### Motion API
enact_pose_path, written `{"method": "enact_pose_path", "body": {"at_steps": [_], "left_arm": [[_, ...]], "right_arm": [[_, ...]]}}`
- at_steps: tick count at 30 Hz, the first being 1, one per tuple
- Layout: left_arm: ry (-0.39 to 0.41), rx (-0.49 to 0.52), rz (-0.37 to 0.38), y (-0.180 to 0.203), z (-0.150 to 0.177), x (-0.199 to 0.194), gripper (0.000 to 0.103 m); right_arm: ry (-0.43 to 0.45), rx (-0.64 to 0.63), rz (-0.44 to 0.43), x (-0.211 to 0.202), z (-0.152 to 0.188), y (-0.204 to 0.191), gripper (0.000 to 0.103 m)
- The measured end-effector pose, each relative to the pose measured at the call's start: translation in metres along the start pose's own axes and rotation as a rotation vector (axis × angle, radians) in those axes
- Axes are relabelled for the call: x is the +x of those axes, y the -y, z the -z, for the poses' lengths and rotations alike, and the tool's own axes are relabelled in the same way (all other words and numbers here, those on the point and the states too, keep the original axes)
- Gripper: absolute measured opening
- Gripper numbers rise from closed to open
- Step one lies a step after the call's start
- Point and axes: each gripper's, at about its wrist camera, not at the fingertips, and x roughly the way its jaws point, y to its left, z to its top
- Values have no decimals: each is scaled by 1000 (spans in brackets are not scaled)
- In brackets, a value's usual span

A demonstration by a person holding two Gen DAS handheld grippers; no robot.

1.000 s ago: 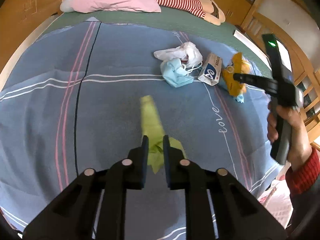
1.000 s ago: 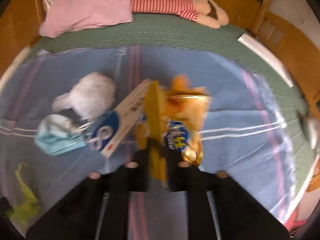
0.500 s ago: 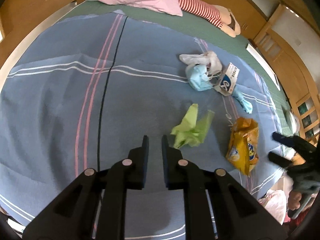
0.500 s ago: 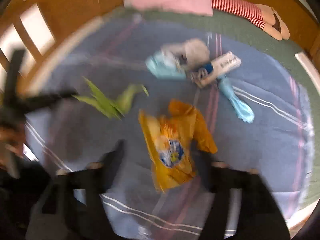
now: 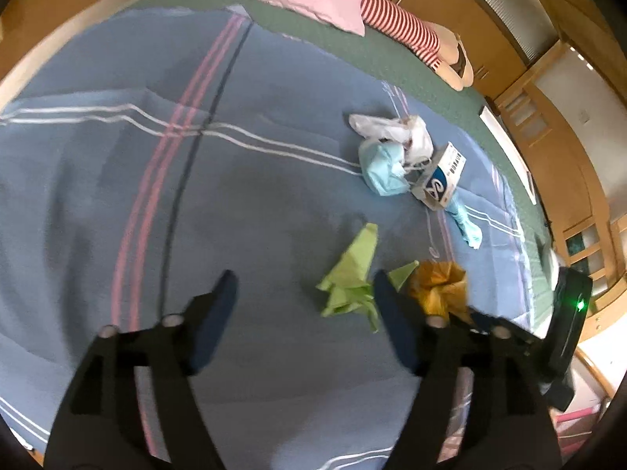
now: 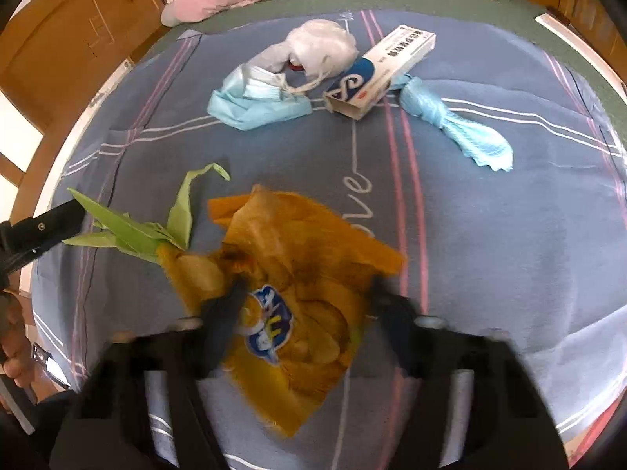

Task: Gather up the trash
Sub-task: 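Grasp the yellow snack bag with the right tool while the left tool reaches for the green crane, then grasp the green paper crane with the left tool and lift it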

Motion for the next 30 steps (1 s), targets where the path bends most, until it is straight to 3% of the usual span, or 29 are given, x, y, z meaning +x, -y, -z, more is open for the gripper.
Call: {"method": "enact_pose_path", "body": {"at_steps": [3,11,15,17,21,23,28,30], "left_arm": [[18,-5,23,7,0,-2,83],[213,-6,3,13,-5,-33,85],[305,127,-62,34,-3,-46,88],[278,208,-81,48,-1,-38,90],[112,266,-88,58,0,-1,90],[88,213,-62,49,-3,6,90],[45,-28,58,7,-17,10,90],[23,-69,96,0,-18,13,90]], "right_arm": [[18,12,-2,-9,10,5,28],[64,58,49,-37,37,18,26],[145,102,112,-64,54,27,26],[169,145,143,-73,62,33,26],[154,194,158,-77,77,40,26],[151,218,159,-81,84,44,26],[149,254,146,-86,90,51,26],[152,265,133,-88,92,52,26]]}}
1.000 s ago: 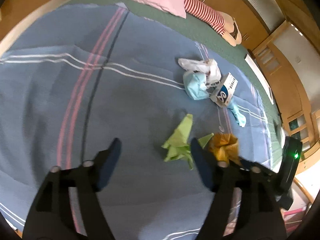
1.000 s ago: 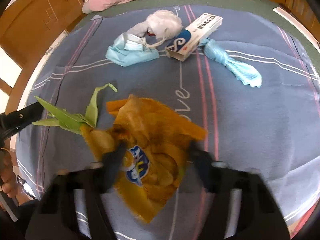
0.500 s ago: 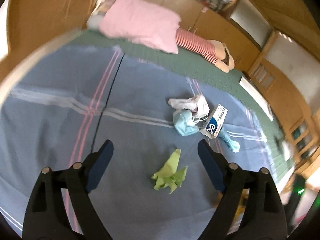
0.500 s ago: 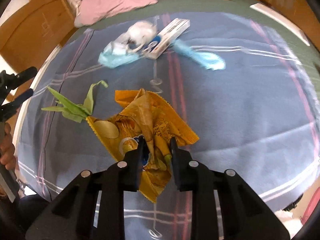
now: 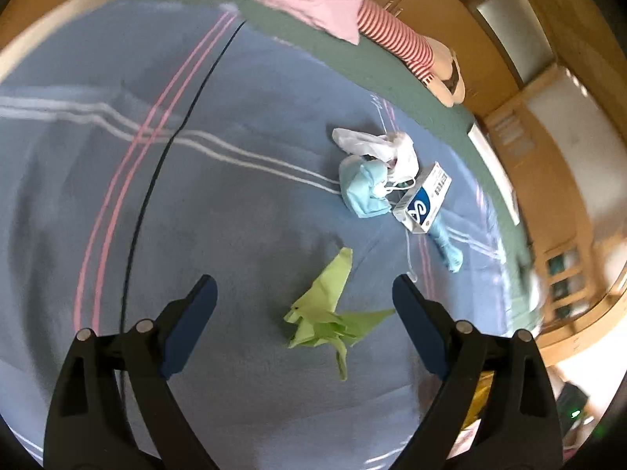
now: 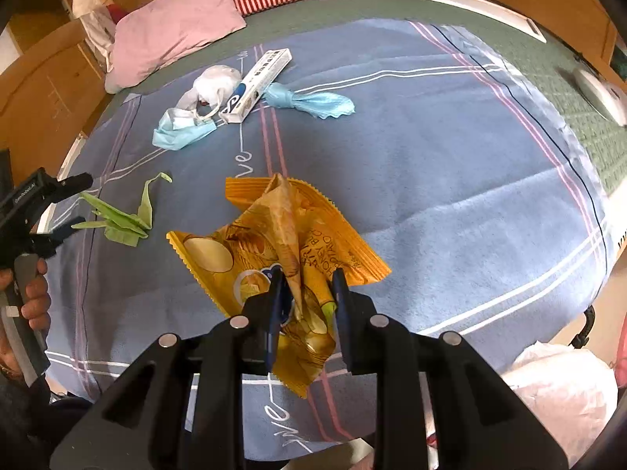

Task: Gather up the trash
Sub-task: 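Grasp the green paper crane with the left tool and lift it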

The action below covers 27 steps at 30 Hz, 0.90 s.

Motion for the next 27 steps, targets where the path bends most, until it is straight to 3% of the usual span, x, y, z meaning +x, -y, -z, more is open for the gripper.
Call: {"method": "enact_pose_path", "body": {"at_steps": [2,9,11,12,13,15,21,27], "left_arm": [[-14,26,-1,4,2,4,90],[-110,380,-203,61,36,48,90],[-136,436,-244,65,45,59,80],[-148,475,-282,68,51,65,63],[-157,490,-298,68,54,69,45],[-172,490,-294,65,56,71,27],[-45,474,-249,69,45,37,24],[11,472,-248,71,42,20,24]], "right_arm": [[-1,0,-6,0,0,-1,26],[-26,-18,-8,8,5,-10,26],[-29,-21,-6,9,7,-12,26],[-28,-23,-5,9,7,-13,26],[-27,-26,-4,8,8,-14,26],[-22,-34,0,7,9,-16,26],[-7,-52,11,3,10,-21,26],[-11,-62,10,4,11,-24,26]]}}
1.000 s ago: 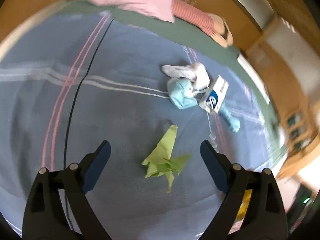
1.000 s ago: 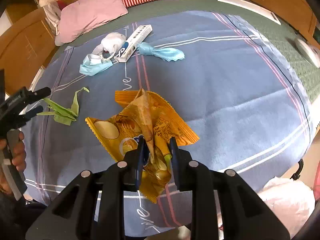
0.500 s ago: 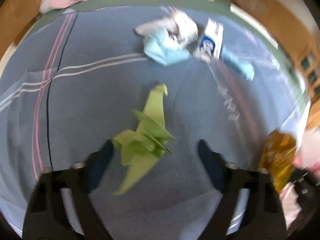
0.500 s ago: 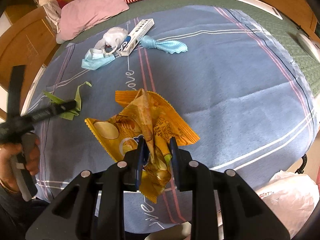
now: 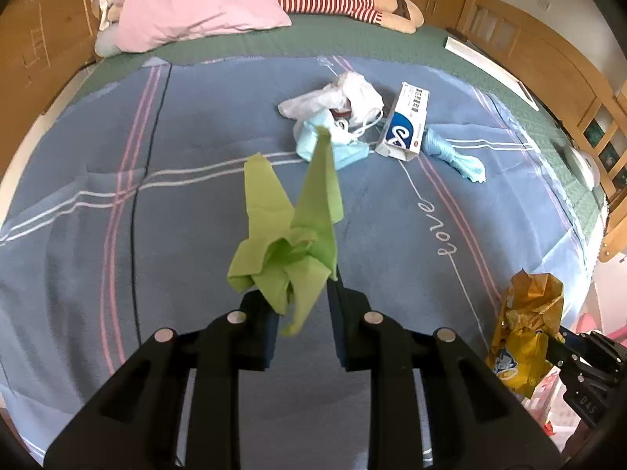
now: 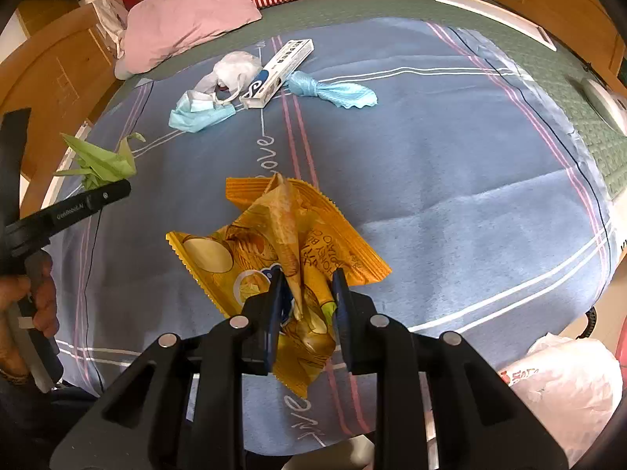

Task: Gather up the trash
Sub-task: 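Grasp the green paper crane with the left tool and lift it, then carry the crane and snack bag over the white basket and open both tools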

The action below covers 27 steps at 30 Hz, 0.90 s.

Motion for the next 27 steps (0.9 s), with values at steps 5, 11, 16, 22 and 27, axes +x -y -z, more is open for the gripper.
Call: {"method": "enact_pose_path", "body": {"at_steps": [5,11,16,22,27], "left_arm": [[23,3,-16,1,-1,-10,24],[50,7,-18,-2,2,-20,24],[63,5,-26,-3,3,-23,24],[82,16,-19,-1,4,-29,23],[113,65,43,17,9,-44,23]], "right_arm": [[3,-9,-1,-1,0,-3,26],[-2,-13,-4,0,1,-6,26],[-1,-23,-4,-1,2,-7,26],[28,-16,-18,-11,1,-5,26],[90,8,-56,-55,1,21,26]]}}
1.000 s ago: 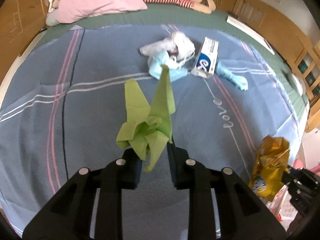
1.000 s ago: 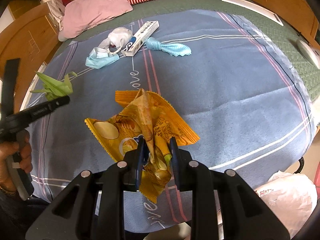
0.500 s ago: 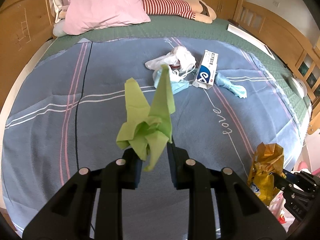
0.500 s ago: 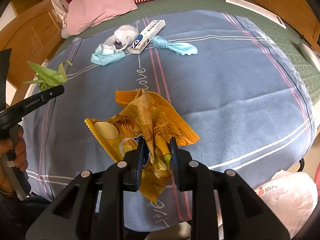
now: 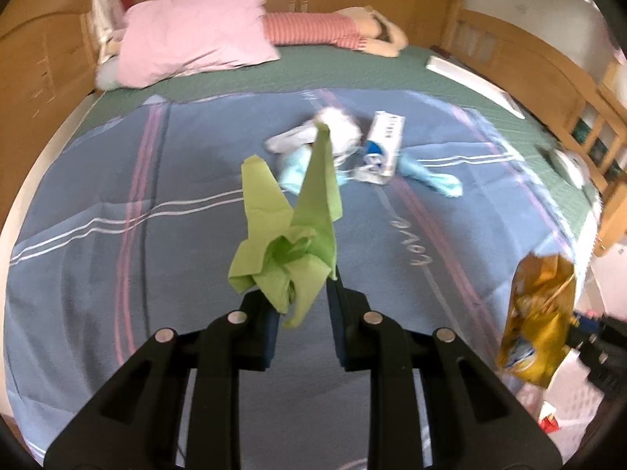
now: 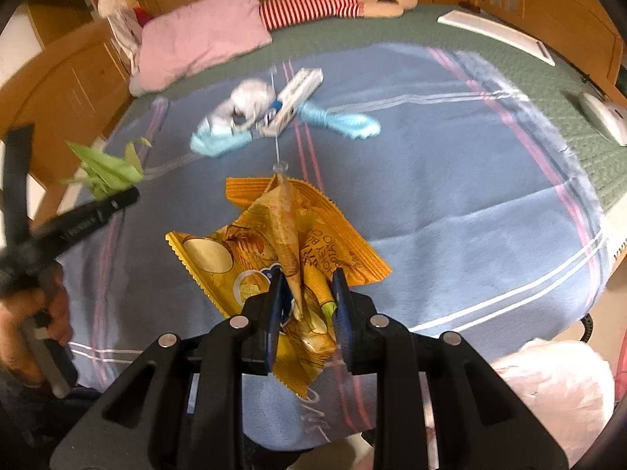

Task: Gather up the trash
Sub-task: 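Carry the crane and snack bag over the white basket and open both tools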

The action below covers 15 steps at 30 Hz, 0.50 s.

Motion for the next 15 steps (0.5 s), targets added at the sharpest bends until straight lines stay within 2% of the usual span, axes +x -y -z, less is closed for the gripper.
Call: {"method": "enact_pose_path", "body": {"at_steps": [4,7,8,9,12,15], "left_arm": [[33,84,146,29,5,-17,23],[60,147,350,52,10,-39,23],[66,162,391,57,13,-44,23],[70,191,457,68,16,-53,23],[51,239,589,100,27,-66,23],[4,316,687,143,46,-72,23]], "right_arm": [[7,14,38,-44,10,32,26],[-5,4,170,-76,28,58,26],[-20,-2,209,-85,37,67,26],[-41,-1,232,-91,48,76,26],[-132,46,245,-94,84,102,29],[-266,93,225,-79,121,126,46]]}}
